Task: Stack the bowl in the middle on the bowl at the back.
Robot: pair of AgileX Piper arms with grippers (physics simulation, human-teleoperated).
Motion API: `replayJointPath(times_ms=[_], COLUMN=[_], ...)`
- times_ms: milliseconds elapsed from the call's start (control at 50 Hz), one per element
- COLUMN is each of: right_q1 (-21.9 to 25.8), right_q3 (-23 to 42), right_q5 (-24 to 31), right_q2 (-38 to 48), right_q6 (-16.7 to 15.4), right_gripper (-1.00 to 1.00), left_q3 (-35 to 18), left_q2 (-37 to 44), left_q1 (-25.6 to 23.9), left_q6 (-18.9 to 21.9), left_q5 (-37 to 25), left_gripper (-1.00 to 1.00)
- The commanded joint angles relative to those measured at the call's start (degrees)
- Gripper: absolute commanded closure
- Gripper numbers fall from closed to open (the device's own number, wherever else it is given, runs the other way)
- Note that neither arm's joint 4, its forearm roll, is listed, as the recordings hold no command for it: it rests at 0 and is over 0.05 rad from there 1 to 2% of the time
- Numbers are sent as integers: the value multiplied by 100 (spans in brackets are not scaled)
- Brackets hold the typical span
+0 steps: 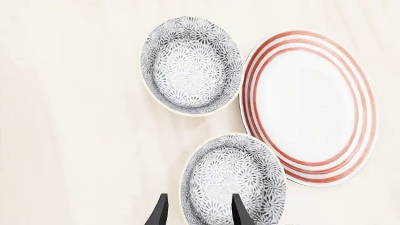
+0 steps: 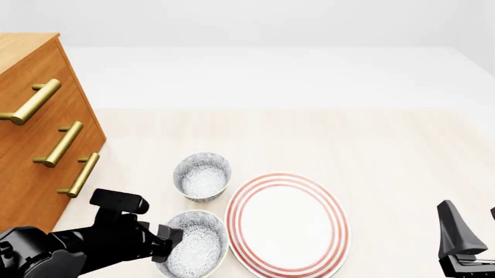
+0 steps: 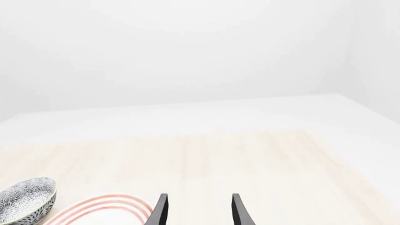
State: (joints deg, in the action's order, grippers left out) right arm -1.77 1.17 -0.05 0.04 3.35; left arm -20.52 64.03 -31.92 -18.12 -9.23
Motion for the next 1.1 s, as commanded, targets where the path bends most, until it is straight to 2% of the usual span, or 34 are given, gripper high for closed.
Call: replayJointPath(times_ms=[20, 340, 720, 740, 920, 1100], right_q1=[-3, -11, -28, -27, -14, 20], right_q3=[-24, -49, -52, -51, -37, -37], right_q5=[-16, -40, -42, -40, -26, -21], right_q2=[-2, -2, -1, -1, -1, -1], right_q6=[17, 29, 38, 36, 17, -23], right_gripper=[-100, -100, -100, -100, -100, -100], left_q3=[128, 249, 460, 452, 347, 340], left_q2=[763, 1332, 1749, 1742, 1276, 268], left_q1=[-126, -4, -221, -192, 22, 33], left_q6=[256, 306, 14, 54, 223, 220], left_q5=[499, 1066, 1760, 1745, 1254, 416], left_gripper=[-100, -100, -100, 100, 100, 100])
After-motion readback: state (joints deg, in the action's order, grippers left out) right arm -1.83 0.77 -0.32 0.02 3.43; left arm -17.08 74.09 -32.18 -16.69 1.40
